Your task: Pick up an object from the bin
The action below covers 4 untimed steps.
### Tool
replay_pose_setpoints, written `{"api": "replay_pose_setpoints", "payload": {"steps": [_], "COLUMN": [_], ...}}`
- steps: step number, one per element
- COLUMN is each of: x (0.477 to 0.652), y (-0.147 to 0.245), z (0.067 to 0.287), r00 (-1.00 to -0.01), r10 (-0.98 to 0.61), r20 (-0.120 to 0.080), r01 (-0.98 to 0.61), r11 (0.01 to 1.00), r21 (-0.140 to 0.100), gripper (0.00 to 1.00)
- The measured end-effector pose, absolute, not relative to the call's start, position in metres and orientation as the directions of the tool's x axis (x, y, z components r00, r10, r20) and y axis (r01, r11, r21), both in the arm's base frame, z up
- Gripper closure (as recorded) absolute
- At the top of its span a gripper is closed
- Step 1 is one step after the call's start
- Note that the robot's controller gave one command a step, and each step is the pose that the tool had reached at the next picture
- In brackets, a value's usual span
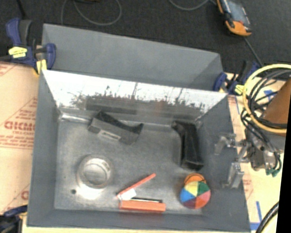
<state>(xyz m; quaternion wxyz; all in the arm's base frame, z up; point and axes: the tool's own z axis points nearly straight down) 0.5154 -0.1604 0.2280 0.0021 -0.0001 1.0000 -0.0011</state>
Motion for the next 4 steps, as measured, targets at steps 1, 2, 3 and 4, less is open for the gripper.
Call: {"api": "replay_pose_setpoints", "payload": {"steps": [1, 2, 3, 4], "x": [0.504, 0.497, 0.495, 0.492], "y": [-0.159, -0.144, -0.134, -0.126], "z": [0.184, 0.122, 0.091, 0.082], "r00": [-0.998, -0.994, -0.967, -0.954], "r10": [-0.065, -0.106, -0.254, -0.299], "r20": [-0.009, -0.006, -0.008, -0.02], "r01": [-0.065, -0.106, -0.254, -0.299], "r11": [0.998, 0.994, 0.967, 0.954], "r21": [-0.004, -0.003, -0.003, -0.005], "gripper": [0.0, 0.0, 0.0, 0.0]}}
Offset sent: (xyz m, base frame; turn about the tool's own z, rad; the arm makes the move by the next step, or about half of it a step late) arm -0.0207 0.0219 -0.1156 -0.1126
